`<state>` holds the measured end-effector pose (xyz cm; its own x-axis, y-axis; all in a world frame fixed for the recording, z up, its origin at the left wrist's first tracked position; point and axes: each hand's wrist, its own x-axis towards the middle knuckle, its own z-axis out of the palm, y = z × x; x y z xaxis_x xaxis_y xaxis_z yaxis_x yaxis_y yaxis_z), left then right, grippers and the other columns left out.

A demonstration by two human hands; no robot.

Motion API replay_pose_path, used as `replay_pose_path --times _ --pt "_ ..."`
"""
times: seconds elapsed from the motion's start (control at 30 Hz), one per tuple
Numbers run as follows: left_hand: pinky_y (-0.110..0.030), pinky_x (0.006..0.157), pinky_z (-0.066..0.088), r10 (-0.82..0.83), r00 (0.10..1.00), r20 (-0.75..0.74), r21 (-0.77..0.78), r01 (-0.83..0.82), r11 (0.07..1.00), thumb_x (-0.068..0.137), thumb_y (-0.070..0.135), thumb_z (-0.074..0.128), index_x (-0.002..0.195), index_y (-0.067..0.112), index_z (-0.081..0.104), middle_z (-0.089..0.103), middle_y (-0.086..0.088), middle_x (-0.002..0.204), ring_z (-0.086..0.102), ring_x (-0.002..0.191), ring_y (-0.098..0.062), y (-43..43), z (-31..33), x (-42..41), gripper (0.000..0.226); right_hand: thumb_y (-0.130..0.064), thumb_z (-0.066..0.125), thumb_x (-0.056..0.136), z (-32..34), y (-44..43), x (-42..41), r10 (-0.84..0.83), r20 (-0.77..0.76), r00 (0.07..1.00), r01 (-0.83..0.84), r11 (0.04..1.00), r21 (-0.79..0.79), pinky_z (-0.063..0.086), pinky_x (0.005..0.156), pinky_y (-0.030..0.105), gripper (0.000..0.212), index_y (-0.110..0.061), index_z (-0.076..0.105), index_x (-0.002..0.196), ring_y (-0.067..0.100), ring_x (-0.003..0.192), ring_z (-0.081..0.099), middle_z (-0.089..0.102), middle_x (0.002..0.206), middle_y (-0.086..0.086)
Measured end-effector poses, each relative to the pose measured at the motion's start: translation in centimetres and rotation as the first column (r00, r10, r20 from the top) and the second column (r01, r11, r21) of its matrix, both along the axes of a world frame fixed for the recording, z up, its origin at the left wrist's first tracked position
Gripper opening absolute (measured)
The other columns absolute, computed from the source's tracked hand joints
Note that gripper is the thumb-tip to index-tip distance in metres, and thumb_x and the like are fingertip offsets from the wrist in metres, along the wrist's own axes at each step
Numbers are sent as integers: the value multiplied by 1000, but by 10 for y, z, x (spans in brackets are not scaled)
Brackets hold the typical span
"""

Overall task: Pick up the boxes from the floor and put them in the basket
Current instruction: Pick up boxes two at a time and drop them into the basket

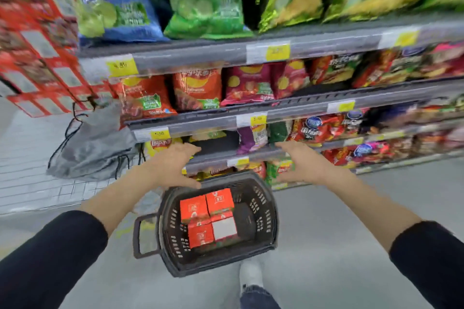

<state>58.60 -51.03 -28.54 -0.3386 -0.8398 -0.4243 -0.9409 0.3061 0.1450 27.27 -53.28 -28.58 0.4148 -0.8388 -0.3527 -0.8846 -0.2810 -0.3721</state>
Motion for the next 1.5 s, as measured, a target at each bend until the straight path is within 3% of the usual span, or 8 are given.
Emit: replay_pose_path --times 0.1,0.27,0.4,0.57,0.73,0.97,1.2,1.5 --pt "-33 116 23 -90 996 -24 -32 89 996 68 74 55 148 17 18 22 -3 156 23 142 -19 9 44 -44 105 -45 74 73 45 39 -41 -115 -2 993 115 992 -44 32 110 37 93 -13 27 146 24 136 32 35 148 9" --pt "-32 109 32 -275 959 -73 -135 264 955 75 59 66 145 15 28 36 -3 147 35 134 -20 10 112 -146 91 -42 76 71 101 105 -129 -276 18 961 276 953 -126 34 108 38 87 -13 34 142 27 134 36 42 143 9" --pt "-32 112 28 -434 899 -61 -188 416 890 74 62 64 146 17 23 31 -2 150 30 137 -19 3 147 -244 95 -43 74 73 134 154 -215 -444 -27 896 436 889 -140 33 109 38 90 -12 29 144 26 135 34 38 145 11" --pt "-32 114 27 -580 814 -45 -207 560 802 76 60 64 147 16 21 25 -2 154 26 140 -19 7 173 -395 94 -41 71 77 158 219 -337 -643 -60 763 625 759 -183 32 106 32 87 -10 25 145 27 132 36 39 144 13" --pt "-34 110 32 -677 729 -102 -172 657 734 75 60 65 146 18 25 33 -3 148 31 136 -20 29 167 -548 92 -44 70 77 166 285 -459 -792 -90 603 766 607 -211 26 110 31 88 -14 25 146 25 139 28 31 151 9" --pt "-30 111 26 -799 591 -111 -169 781 601 77 61 62 146 14 23 28 -5 152 29 138 -20 72 155 -732 92 -43 70 77 153 368 -593 -918 -65 390 897 395 -196 27 109 31 87 -13 25 145 23 137 31 32 149 7" --pt "-32 111 28 -878 474 -71 -155 864 479 75 57 66 146 16 24 30 -2 150 29 138 -17 68 143 -873 92 -43 73 74 136 375 -692 -974 51 222 954 207 -217 25 112 30 89 -14 27 145 21 140 26 32 150 5" --pt "-31 106 31 -938 347 -28 -182 920 346 77 57 65 143 17 28 33 -1 147 32 135 -17 -18 162 -1051 85 -48 72 73 138 299 -823 -990 61 130 963 112 -247 24 112 29 93 -14 25 146 21 139 27 32 150 5"
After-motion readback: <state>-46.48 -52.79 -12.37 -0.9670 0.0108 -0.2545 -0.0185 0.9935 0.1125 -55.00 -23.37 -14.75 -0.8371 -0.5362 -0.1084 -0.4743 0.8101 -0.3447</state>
